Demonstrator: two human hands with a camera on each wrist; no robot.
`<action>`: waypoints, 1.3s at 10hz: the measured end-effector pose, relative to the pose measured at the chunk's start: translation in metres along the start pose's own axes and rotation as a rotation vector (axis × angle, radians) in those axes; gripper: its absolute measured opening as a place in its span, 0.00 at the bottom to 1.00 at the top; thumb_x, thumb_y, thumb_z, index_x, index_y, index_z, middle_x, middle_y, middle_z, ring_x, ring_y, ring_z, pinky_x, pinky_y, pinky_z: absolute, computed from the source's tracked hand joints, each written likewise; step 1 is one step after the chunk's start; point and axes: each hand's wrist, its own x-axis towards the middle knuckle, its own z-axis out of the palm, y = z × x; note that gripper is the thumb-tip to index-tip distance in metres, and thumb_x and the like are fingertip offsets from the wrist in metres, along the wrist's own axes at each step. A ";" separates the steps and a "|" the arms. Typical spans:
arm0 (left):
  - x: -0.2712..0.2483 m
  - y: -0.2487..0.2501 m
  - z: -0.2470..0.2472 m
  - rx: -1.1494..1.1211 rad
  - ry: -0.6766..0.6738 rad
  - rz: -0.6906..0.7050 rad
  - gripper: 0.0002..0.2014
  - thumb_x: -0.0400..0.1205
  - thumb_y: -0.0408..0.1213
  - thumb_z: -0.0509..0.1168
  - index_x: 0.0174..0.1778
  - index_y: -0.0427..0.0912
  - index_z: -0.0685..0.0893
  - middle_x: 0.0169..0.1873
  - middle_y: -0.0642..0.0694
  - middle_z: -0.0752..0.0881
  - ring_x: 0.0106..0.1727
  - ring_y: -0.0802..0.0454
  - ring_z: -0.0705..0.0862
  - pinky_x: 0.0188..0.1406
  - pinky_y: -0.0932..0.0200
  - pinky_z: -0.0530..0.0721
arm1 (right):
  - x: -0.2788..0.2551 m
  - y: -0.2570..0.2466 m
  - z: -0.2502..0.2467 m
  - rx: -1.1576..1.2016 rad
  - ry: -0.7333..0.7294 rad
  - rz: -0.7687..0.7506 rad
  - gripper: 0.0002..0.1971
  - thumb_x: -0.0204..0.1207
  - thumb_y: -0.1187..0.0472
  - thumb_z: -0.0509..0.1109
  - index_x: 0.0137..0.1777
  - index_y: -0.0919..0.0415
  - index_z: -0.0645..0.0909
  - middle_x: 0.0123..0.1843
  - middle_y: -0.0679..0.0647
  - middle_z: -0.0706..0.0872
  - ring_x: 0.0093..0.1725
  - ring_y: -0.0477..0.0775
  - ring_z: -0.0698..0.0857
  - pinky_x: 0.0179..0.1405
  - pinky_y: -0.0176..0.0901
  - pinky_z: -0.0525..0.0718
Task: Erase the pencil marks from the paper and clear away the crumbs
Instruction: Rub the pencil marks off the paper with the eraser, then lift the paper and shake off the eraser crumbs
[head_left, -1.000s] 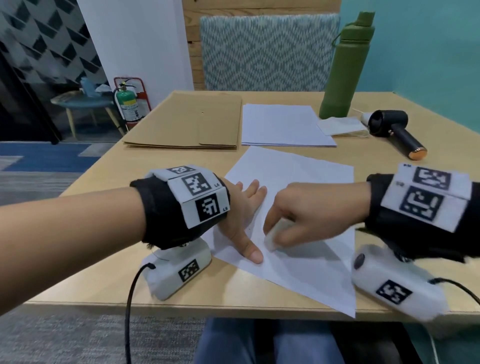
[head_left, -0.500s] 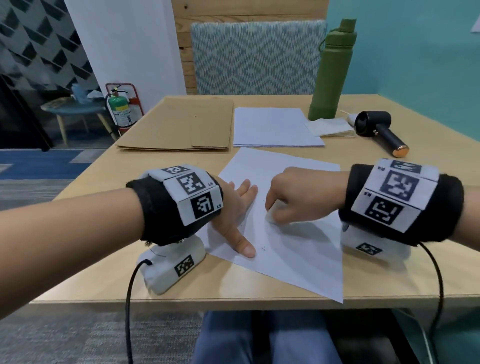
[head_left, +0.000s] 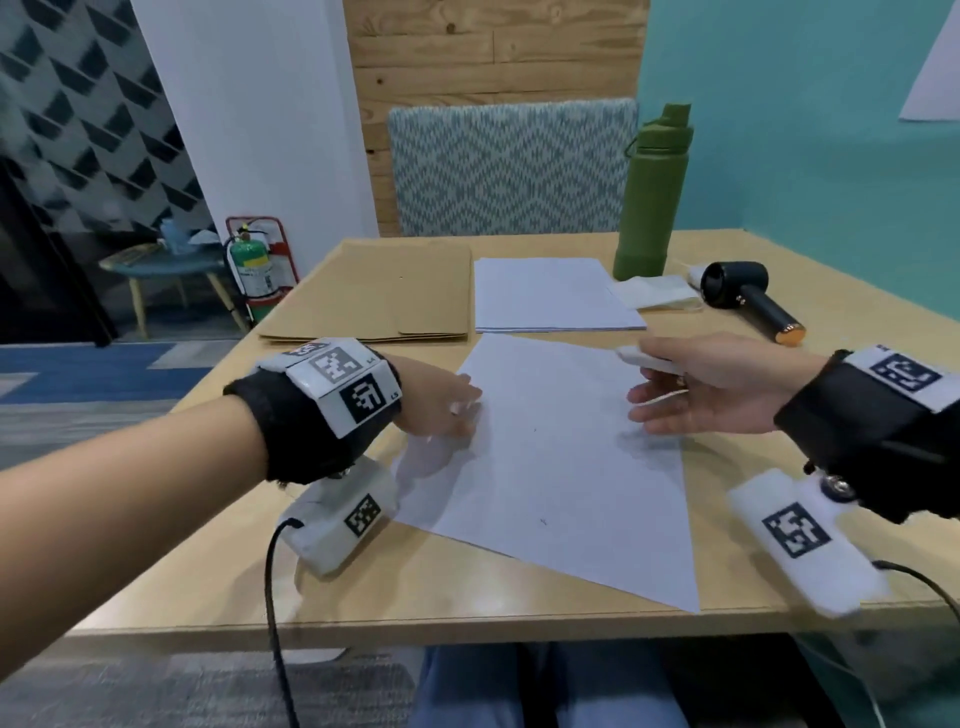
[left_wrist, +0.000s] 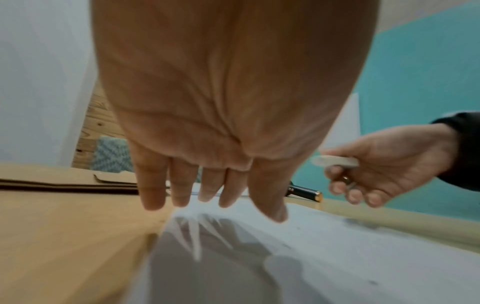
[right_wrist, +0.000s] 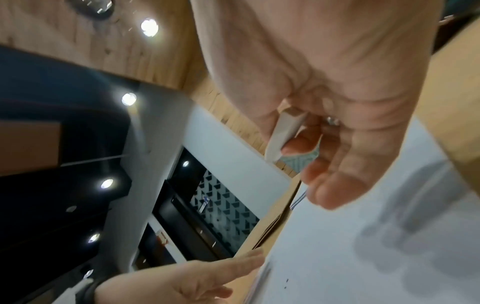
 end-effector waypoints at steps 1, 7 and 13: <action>0.002 -0.022 0.003 0.040 -0.054 -0.014 0.34 0.85 0.49 0.58 0.84 0.53 0.47 0.84 0.54 0.46 0.83 0.52 0.57 0.80 0.52 0.58 | 0.005 0.012 -0.009 0.097 -0.031 0.082 0.19 0.83 0.48 0.58 0.37 0.62 0.70 0.41 0.62 0.81 0.42 0.61 0.84 0.38 0.50 0.89; 0.026 -0.009 -0.003 -0.475 -0.049 -0.217 0.42 0.73 0.46 0.75 0.79 0.46 0.59 0.46 0.45 0.80 0.38 0.48 0.79 0.33 0.61 0.80 | 0.012 0.005 -0.003 -0.244 -0.015 0.129 0.16 0.85 0.53 0.57 0.43 0.66 0.74 0.39 0.61 0.81 0.35 0.57 0.83 0.30 0.45 0.88; 0.027 0.008 -0.010 -0.578 0.127 -0.376 0.24 0.79 0.42 0.69 0.66 0.29 0.79 0.55 0.36 0.85 0.50 0.46 0.82 0.42 0.58 0.73 | 0.019 0.003 0.003 -0.359 -0.027 0.136 0.15 0.84 0.54 0.59 0.44 0.66 0.75 0.37 0.59 0.76 0.31 0.54 0.77 0.30 0.46 0.83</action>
